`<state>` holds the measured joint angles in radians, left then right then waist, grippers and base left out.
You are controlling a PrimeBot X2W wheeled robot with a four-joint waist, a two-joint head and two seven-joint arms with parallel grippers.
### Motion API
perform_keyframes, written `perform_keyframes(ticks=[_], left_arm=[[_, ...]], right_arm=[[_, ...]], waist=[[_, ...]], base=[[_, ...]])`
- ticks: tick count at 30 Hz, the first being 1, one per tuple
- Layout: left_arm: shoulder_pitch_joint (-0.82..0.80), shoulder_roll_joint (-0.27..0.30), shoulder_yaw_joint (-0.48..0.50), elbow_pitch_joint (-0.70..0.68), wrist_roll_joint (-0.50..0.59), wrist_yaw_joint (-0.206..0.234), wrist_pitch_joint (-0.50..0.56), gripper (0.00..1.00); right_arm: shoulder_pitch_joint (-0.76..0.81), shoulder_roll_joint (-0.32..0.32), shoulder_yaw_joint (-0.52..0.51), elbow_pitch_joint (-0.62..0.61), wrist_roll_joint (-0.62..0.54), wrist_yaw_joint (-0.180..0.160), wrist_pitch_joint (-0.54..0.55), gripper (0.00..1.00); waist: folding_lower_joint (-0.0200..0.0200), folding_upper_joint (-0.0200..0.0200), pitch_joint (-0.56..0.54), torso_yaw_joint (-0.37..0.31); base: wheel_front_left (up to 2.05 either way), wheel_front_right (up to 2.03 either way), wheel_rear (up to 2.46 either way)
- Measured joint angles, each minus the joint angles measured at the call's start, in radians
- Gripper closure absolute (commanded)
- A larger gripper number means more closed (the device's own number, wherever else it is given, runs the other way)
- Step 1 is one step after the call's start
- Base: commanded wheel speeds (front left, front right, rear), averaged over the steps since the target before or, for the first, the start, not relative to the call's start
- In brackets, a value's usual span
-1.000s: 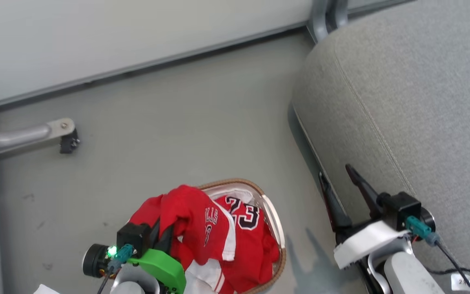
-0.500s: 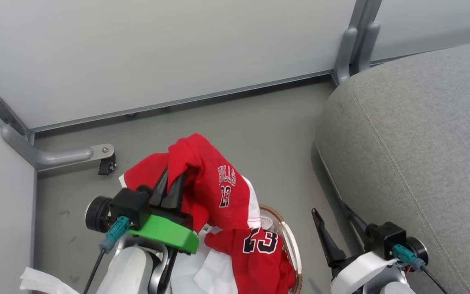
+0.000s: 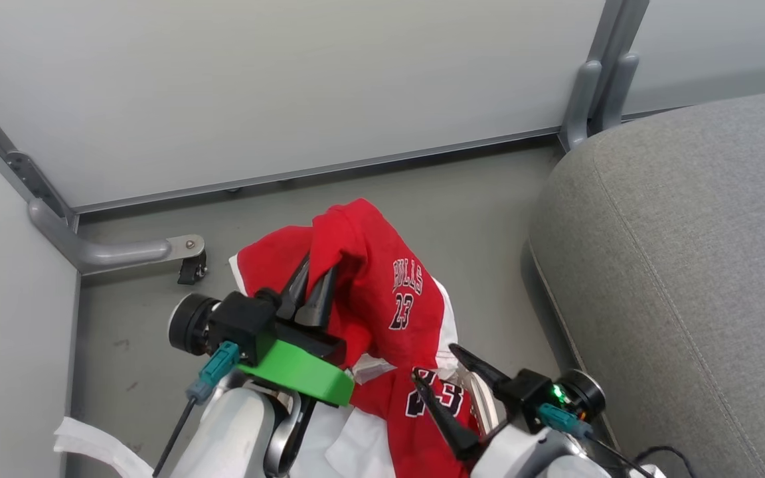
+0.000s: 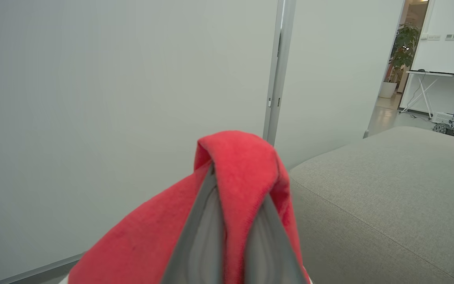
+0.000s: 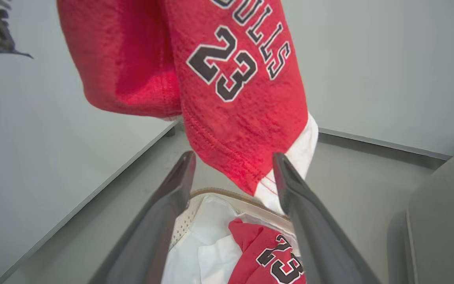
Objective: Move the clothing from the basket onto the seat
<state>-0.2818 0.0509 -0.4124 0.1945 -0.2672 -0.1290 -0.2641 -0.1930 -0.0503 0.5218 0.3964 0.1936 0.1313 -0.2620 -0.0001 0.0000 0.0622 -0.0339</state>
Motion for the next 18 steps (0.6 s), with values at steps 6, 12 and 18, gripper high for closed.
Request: perform_keyframes(ticks=[6, 12, 18], left_arm=[[-0.016, -0.001, -0.044, 0.002, -0.021, 0.0, 0.0, 1.0], [-0.026, -0.001, -0.081, 0.002, -0.048, 0.0, 0.0, 1.0], [-0.028, -0.001, -0.123, -0.009, -0.069, 0.0, 0.0, 1.0]], right_arm=[[-0.117, 0.002, 0.092, 0.013, 0.014, 0.0, 0.0, 0.0], [-0.184, 0.001, 0.094, 0.038, -0.018, 0.0, 0.0, 0.0], [-0.198, 0.0, 0.093, 0.1, -0.052, 0.0, 0.0, 0.32]], waist=[[0.0, 0.0, 0.006, 0.025], [0.0, 0.0, 0.012, 0.058], [0.0, 0.0, 0.012, 0.092]], base=[[0.0, 0.0, 0.0], [0.0, 0.0, 0.0], [0.0, 0.0, 0.0]])
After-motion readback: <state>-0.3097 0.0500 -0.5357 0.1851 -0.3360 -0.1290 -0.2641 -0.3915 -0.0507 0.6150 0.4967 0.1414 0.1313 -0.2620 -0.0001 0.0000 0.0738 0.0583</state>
